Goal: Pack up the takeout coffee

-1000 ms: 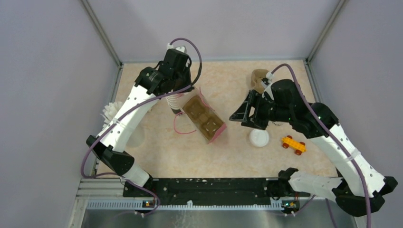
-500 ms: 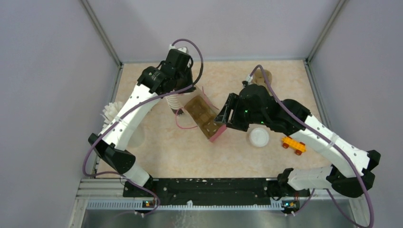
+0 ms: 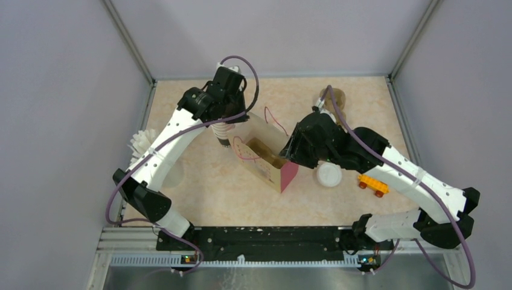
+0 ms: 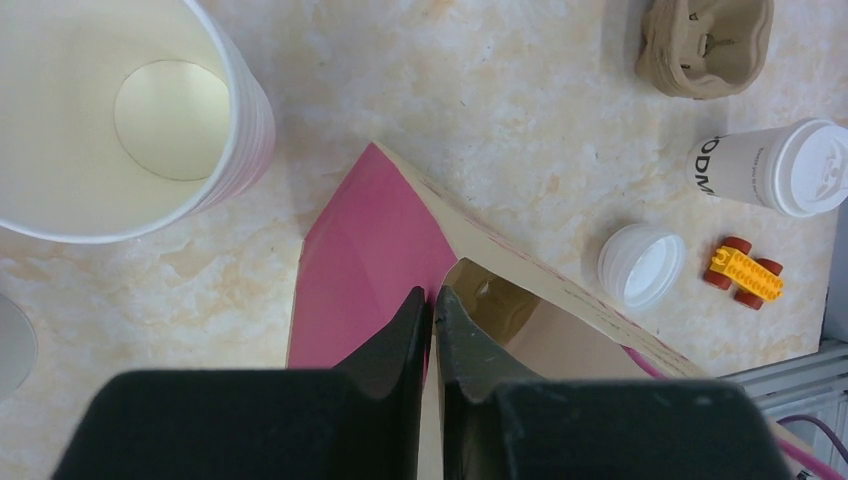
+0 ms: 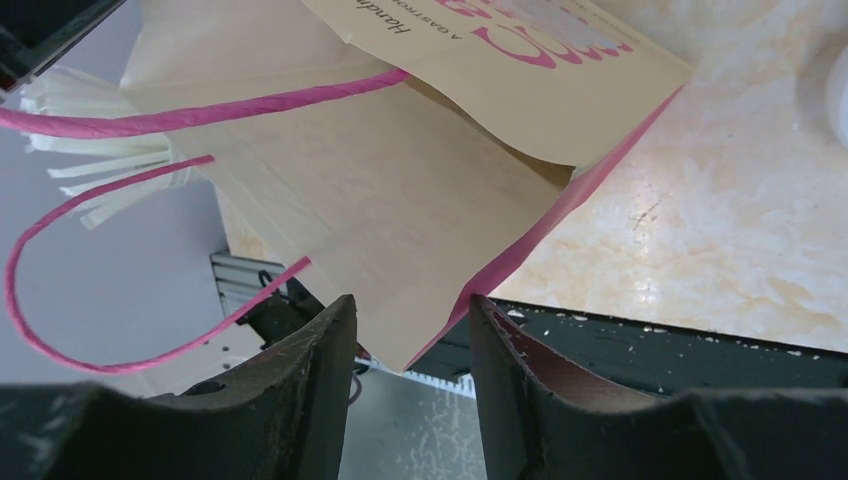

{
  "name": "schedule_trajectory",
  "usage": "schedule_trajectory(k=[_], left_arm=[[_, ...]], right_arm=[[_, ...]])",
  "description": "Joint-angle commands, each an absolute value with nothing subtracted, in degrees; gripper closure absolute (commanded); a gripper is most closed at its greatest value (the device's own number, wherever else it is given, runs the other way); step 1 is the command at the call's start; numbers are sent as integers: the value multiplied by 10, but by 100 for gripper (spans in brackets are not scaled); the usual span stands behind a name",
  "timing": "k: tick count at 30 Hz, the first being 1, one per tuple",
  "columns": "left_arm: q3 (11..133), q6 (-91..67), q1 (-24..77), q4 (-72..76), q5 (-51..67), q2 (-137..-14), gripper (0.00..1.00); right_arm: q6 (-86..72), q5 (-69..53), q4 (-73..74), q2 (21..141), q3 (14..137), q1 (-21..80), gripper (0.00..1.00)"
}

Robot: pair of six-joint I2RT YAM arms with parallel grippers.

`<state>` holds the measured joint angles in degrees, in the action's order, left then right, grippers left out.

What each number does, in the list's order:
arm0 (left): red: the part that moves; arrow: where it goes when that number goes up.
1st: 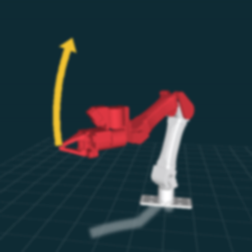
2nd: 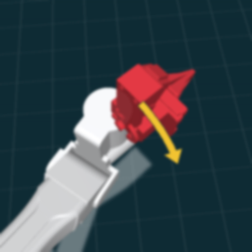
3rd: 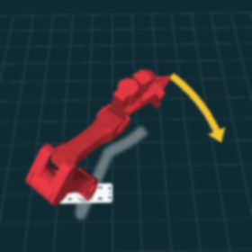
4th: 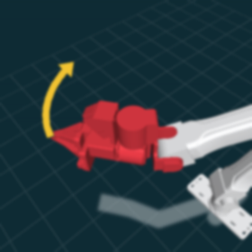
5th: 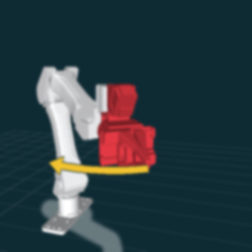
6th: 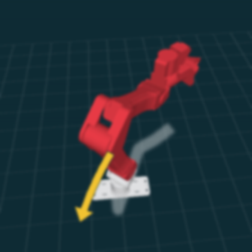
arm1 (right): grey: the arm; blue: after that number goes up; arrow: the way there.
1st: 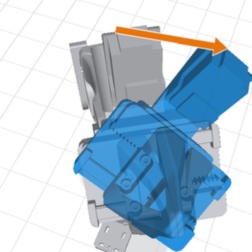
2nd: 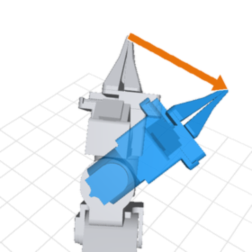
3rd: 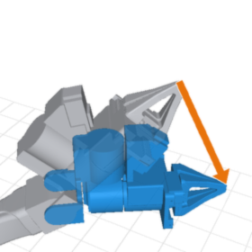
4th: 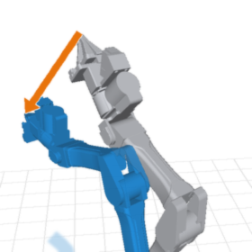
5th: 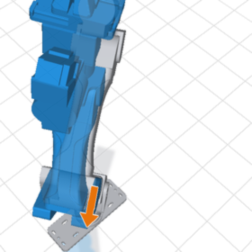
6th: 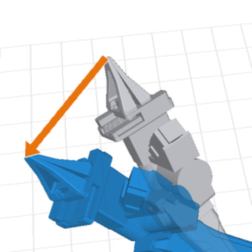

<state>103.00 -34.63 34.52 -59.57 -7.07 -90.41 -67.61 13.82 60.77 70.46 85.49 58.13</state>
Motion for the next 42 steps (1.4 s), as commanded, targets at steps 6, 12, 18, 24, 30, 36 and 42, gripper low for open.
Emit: schedule_trajectory(k=[6,12,18,24,30,36,42], left_arm=[[1027,-354,345,-574,-66,-862,87],[1010,-356,345,-561,-59,-849,88],[1001,-355,345,-545,-32,-841,89],[1012,-305,344,-564,-25,-823,68],[1035,-275,345,-605,-48,-817,52],[1101,-267,339,-664,-77,-851,50],[1090,-274,331,-669,-49,-839,50]], right_arm=[[-665,217,690,709,890,588,51],[-664,218,674,704,866,588,54],[-626,255,645,704,854,585,69],[-554,282,626,726,874,572,94],[-438,289,548,729,869,535,100],[-374,293,500,719,859,521,100],[-374,290,493,709,831,519,100]])
